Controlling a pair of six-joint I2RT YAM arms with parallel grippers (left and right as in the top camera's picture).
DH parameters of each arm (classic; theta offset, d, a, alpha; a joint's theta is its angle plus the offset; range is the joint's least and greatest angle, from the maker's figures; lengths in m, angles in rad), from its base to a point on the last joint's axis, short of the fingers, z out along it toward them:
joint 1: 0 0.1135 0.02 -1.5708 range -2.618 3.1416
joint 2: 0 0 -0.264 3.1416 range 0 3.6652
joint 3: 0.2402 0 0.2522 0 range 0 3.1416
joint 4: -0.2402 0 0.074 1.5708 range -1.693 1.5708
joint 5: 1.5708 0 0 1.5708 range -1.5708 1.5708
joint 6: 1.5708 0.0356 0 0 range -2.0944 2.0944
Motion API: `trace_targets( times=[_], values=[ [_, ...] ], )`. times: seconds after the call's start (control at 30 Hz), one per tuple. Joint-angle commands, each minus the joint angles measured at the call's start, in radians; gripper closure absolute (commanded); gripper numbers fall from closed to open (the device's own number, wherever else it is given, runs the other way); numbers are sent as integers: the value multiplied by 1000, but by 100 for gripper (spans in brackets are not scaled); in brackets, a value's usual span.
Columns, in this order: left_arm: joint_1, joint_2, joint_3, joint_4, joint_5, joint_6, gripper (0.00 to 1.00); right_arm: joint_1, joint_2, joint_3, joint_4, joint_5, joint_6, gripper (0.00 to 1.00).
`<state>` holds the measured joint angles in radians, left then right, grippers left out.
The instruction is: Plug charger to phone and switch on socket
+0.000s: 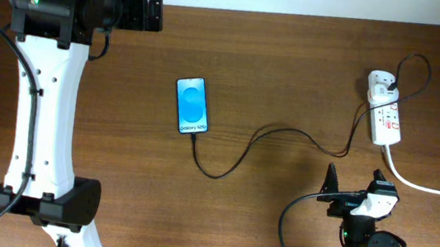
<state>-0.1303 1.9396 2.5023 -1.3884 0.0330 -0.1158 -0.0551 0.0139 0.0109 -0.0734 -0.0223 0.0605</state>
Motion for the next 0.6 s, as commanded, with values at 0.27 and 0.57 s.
trace_targets(
  times=[0.27, 0.57],
  values=[
    [35, -215, -287, 140, -56, 21, 1, 9, -11, -5, -6, 8, 11, 2],
    [35, -746, -1231, 863, -29, 190, 1, 9, -11, -5, -6, 8, 11, 2]
  ],
)
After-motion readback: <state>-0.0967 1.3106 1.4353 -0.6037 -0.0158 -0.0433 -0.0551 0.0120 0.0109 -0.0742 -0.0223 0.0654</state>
